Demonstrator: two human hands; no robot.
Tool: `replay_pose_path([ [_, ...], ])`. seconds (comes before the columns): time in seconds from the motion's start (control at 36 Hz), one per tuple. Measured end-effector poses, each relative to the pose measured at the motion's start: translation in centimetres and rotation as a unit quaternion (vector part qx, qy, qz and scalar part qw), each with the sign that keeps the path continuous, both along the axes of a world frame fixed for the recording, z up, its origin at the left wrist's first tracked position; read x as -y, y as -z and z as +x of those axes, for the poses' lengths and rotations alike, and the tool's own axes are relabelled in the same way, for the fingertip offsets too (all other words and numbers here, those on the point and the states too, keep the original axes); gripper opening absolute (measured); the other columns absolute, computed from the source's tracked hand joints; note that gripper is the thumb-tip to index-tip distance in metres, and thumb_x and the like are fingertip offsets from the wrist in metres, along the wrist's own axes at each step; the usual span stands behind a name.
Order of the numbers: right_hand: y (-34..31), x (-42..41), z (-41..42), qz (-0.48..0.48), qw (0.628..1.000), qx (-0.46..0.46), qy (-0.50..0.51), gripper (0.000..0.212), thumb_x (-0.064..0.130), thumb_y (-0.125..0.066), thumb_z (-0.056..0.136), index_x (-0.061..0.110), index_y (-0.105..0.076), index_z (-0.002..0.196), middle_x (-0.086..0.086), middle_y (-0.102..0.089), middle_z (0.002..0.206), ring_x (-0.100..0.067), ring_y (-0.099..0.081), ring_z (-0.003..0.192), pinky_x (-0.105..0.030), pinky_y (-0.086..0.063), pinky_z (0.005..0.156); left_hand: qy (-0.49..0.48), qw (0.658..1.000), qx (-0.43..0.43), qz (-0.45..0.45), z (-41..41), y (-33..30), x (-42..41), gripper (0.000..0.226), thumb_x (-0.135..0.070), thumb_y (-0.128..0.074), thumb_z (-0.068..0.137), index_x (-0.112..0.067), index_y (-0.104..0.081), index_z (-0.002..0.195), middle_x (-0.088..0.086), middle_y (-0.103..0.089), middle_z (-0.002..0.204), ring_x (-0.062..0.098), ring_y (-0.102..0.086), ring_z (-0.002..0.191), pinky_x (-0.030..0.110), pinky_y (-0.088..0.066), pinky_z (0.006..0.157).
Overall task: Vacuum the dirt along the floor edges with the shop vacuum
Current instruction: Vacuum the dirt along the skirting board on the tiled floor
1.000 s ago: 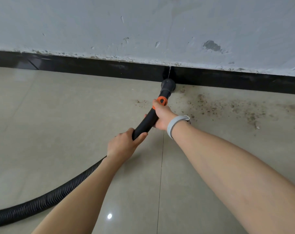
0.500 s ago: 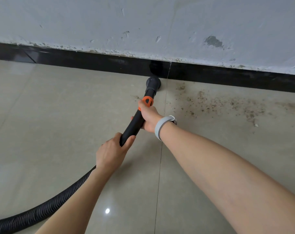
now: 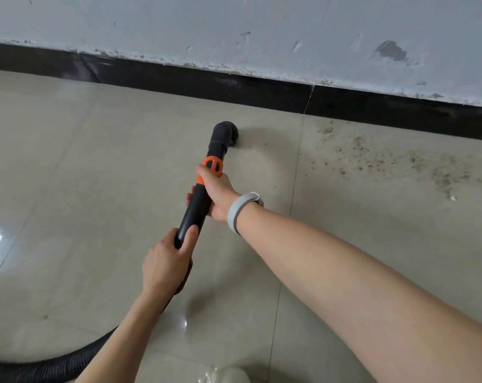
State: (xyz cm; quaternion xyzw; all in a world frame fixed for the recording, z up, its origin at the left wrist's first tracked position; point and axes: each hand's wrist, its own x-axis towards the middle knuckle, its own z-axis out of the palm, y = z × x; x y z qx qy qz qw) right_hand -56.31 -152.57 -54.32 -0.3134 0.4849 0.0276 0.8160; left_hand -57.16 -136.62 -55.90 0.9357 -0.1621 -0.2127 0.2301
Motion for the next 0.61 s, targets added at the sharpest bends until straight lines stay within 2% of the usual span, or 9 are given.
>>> replay_pose_path([
  [0.06,0.0,-0.3,0.3,-0.005,1.000,-0.010,-0.012,0.026,0.033,-0.057,0.092,0.011,-0.044,0.100,-0.007,-0.052,0.070,-0.024,-0.057,0.056,-0.042,-0.054,0.076,-0.008,1.000,-0.020,-0.002,0.2,-0.2,-0.3,0.059,-0.065,-0.031,0.077,-0.012,-0.056,0.076,0.003,-0.067,0.068,0.026,-0.062,0.069,0.040,-0.049,0.067],
  [0.17,-0.3,-0.3,-0.1,-0.010,1.000,-0.024,-0.009,0.030,0.036,-0.055,0.094,0.010,-0.044,0.104,-0.007,-0.053,0.074,-0.023,-0.058,0.059,-0.036,-0.055,0.069,0.010,0.999,-0.045,-0.001,0.4,-0.5,-0.2,0.057,-0.065,-0.032,0.077,-0.014,-0.057,0.076,0.003,-0.067,0.069,0.026,-0.063,0.071,0.042,-0.052,0.071],
  [0.31,0.1,0.7,-1.9,-0.020,0.998,-0.047,0.026,0.028,0.037,-0.053,0.095,0.010,-0.046,0.101,-0.006,-0.054,0.077,-0.022,-0.060,0.064,-0.038,-0.054,0.079,0.054,0.997,-0.061,-0.004,-0.2,-0.6,0.6,0.054,-0.067,-0.033,0.077,-0.018,-0.056,0.073,0.001,-0.067,0.067,0.024,-0.064,0.068,0.041,-0.052,0.067],
  [0.42,0.3,1.8,-4.4,-0.013,0.994,-0.072,0.084,0.029,0.037,-0.053,0.096,0.009,-0.046,0.091,-0.008,-0.053,0.077,-0.021,-0.059,0.065,-0.037,-0.055,0.076,0.105,0.992,-0.071,0.001,-1.3,-0.6,1.8,0.044,-0.056,-0.045,0.091,-0.018,-0.055,0.073,0.002,-0.067,0.068,0.023,-0.064,0.068,0.041,-0.052,0.068],
  [0.5,0.8,2.7,-6.1,-0.017,0.986,-0.099,0.137,0.031,0.039,-0.053,0.095,0.009,-0.045,0.091,-0.008,-0.054,0.080,-0.021,-0.058,0.065,-0.034,-0.055,0.069,0.151,0.985,-0.078,0.016,-1.9,-0.7,3.0,0.045,-0.056,-0.044,0.091,-0.016,-0.056,0.075,0.001,-0.067,0.068,0.021,-0.063,0.069,0.038,-0.049,0.067],
  [0.61,1.2,4.0,-7.6,-0.019,0.977,-0.120,0.177,0.033,0.043,-0.053,0.093,0.011,-0.046,0.095,-0.007,-0.056,0.075,-0.021,-0.057,0.057,-0.035,-0.055,0.074,0.195,0.977,-0.076,0.037,-2.6,-1.1,4.4,0.049,-0.058,-0.042,0.091,-0.012,-0.055,0.081,0.002,-0.067,0.070,0.021,-0.062,0.071,0.035,-0.047,0.065],
])
